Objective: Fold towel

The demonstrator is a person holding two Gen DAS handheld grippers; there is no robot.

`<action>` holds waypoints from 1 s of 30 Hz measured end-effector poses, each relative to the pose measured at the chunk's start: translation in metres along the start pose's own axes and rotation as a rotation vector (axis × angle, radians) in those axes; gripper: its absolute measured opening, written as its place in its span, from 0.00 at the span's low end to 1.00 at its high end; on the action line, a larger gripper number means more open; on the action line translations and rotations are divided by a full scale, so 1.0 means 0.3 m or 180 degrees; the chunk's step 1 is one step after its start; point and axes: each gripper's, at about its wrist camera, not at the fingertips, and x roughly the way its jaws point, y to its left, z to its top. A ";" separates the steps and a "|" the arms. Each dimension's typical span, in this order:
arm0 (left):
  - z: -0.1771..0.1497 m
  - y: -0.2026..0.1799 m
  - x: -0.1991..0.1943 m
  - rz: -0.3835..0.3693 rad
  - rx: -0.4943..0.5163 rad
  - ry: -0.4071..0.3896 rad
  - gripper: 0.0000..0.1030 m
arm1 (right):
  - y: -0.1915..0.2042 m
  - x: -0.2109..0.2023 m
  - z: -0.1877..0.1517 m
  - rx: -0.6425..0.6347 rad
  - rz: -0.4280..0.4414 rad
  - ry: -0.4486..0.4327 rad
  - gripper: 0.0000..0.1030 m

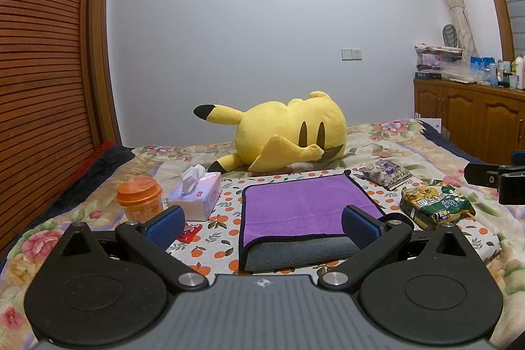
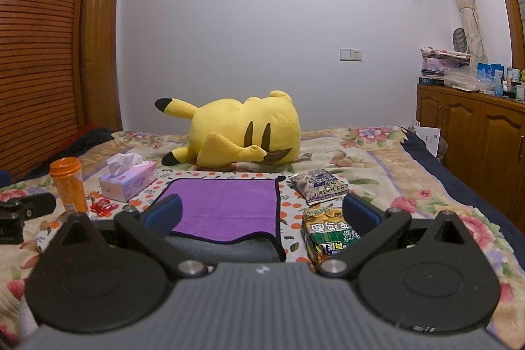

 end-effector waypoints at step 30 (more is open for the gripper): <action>-0.006 0.005 0.001 0.0000 0.0007 0.0015 1.00 | -0.002 0.000 -0.001 0.0008 0.0001 0.0000 1.00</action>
